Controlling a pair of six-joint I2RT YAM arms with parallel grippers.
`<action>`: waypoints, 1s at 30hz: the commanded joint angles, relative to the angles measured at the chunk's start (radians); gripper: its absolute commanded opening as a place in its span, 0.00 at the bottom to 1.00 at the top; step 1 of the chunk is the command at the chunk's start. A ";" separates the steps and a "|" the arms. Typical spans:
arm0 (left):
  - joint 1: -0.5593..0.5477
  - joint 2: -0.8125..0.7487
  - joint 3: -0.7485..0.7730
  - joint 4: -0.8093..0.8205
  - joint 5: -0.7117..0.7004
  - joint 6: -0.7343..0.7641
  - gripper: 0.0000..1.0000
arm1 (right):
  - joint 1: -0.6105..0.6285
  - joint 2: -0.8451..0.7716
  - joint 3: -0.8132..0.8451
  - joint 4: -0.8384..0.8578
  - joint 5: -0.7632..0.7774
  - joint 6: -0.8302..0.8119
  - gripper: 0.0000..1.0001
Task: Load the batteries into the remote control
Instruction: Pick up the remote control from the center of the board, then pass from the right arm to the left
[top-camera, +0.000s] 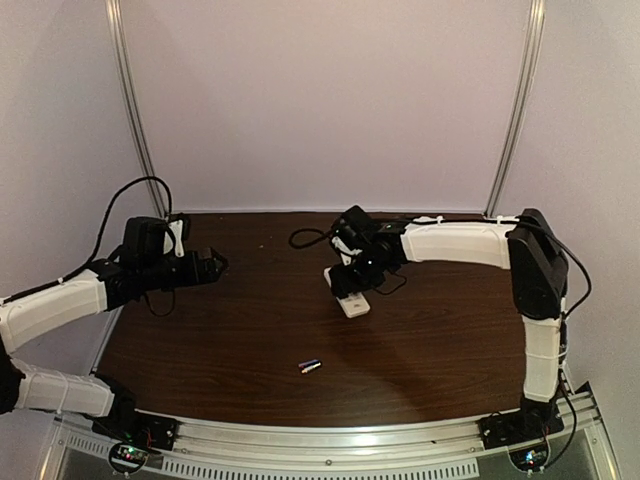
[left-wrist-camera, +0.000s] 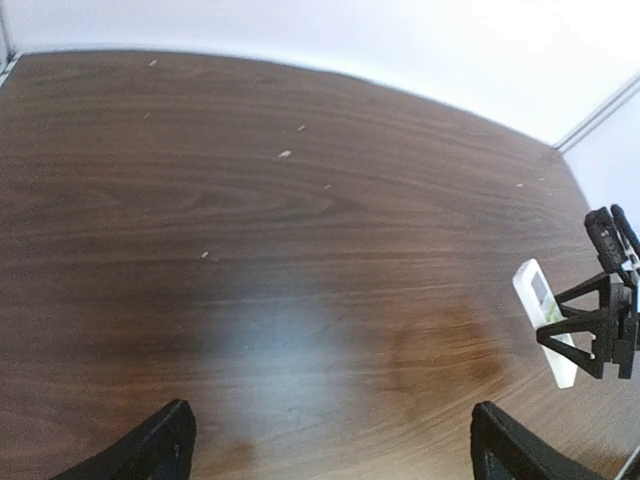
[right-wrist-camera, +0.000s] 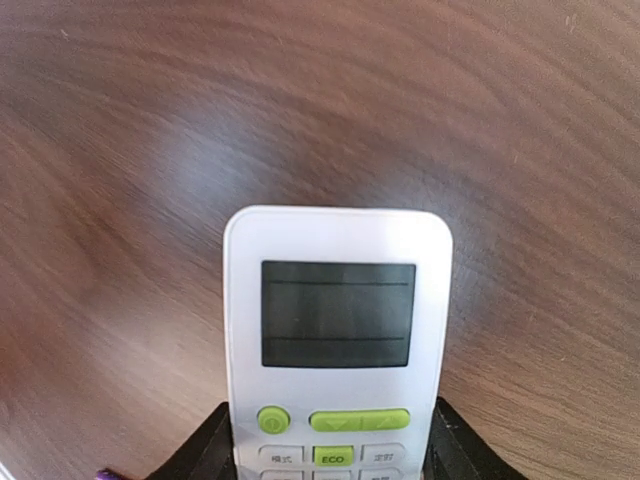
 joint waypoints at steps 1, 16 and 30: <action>0.002 -0.087 -0.043 0.209 0.183 0.048 0.97 | 0.003 -0.181 -0.041 0.146 -0.003 0.032 0.34; -0.466 0.062 0.056 0.443 -0.043 0.194 0.94 | 0.023 -0.445 -0.284 0.609 -0.006 0.344 0.34; -0.551 0.339 0.314 0.399 -0.154 0.152 0.79 | 0.106 -0.514 -0.372 0.694 0.143 0.402 0.38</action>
